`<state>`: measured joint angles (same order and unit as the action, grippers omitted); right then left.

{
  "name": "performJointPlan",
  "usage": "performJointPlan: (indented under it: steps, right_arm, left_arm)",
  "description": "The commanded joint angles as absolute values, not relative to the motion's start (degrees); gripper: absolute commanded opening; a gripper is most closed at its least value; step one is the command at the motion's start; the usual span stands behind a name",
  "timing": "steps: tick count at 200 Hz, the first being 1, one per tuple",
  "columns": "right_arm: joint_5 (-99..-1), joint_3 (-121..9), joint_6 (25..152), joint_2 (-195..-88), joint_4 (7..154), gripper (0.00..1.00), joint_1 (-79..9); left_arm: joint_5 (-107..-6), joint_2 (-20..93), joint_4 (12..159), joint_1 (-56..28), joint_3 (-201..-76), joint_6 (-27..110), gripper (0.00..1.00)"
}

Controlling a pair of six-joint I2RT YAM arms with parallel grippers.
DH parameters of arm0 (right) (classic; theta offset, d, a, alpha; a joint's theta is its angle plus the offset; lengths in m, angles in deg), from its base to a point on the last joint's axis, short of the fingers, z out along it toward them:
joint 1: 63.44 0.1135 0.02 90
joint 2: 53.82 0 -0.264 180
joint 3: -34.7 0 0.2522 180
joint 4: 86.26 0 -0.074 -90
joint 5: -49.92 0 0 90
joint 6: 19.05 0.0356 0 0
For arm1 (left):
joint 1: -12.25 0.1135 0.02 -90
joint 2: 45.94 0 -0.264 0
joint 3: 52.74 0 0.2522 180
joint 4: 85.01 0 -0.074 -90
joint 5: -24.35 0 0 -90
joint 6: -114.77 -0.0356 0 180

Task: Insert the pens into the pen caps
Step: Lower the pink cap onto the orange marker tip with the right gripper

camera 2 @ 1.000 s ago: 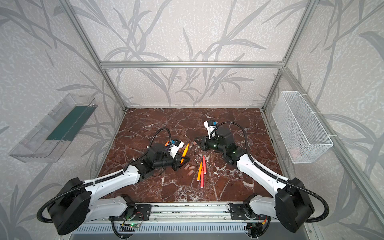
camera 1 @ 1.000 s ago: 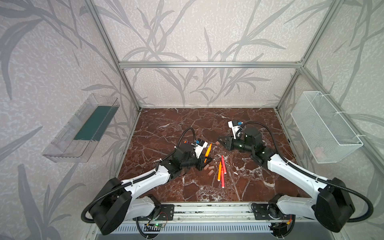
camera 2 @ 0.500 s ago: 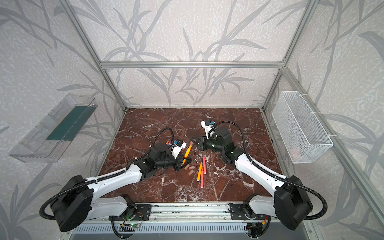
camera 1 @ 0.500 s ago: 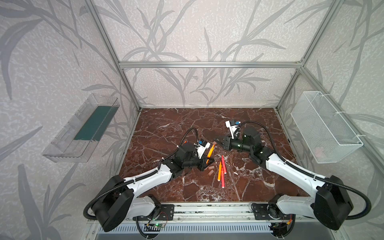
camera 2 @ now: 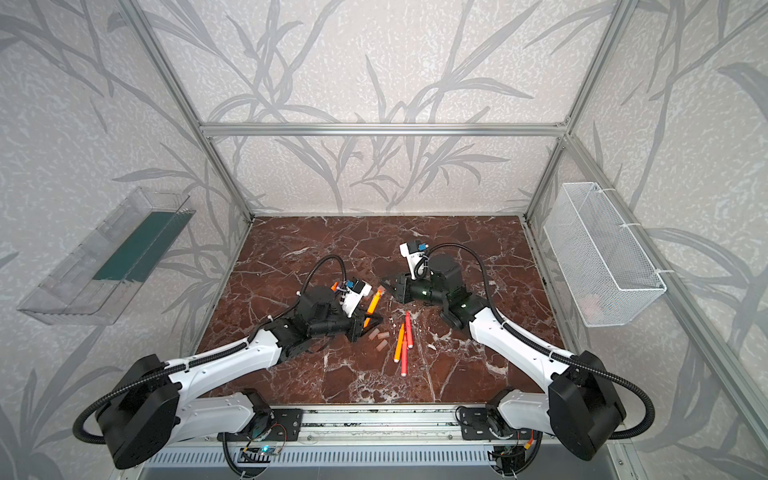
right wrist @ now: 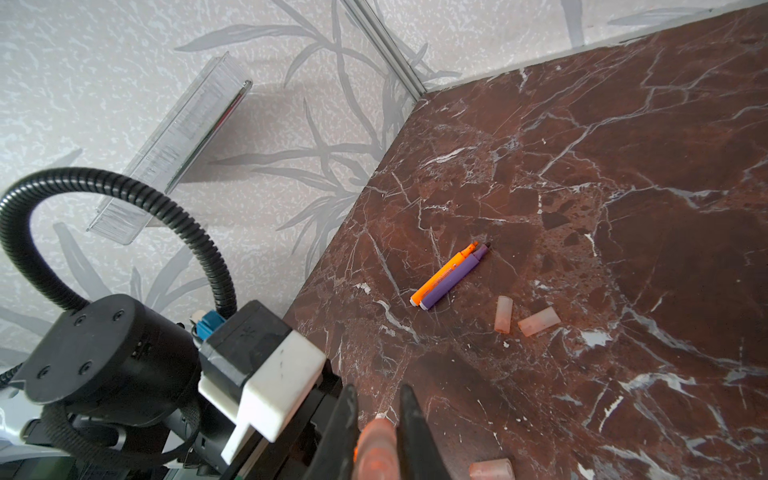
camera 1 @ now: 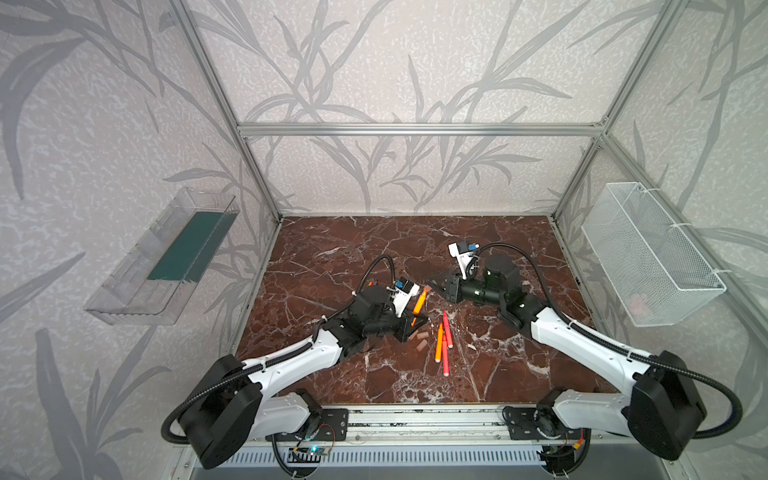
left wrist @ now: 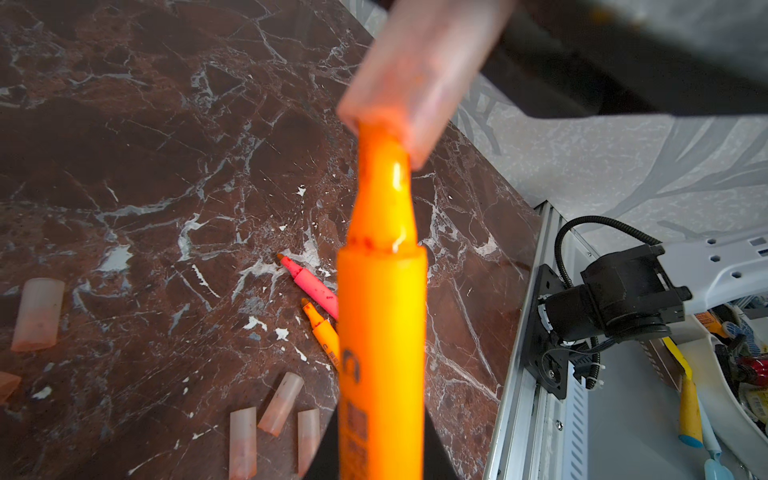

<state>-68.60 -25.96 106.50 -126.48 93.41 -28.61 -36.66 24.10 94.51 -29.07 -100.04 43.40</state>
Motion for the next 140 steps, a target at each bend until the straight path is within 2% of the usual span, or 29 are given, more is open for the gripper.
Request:
performJointPlan:
  steps: [1, 35, 88, 140]
  right_arm:
    - [-70.31, -26.92, 106.79, -125.09, 92.84, 0.02, -28.21]
    - [-74.0, -27.7, 109.25, -126.99, 94.35, 0.02, -28.28]
    - [-76.58, -32.68, 105.94, -129.73, 85.95, 0.04, -28.28]
    - [-78.67, -30.32, 109.31, -128.85, 88.76, 0.04, -28.21]
  left_arm:
    - [-38.07, 22.8, 94.52, -29.4, -100.6, 41.73, 0.0]
    - [-38.5, 22.65, 93.17, -30.44, -101.04, 39.82, 0.0]
    - [-46.22, 20.75, 90.48, -34.79, -100.87, 34.27, 0.0]
    - [-54.39, 16.82, 91.21, -35.87, -98.74, 35.15, 0.0]
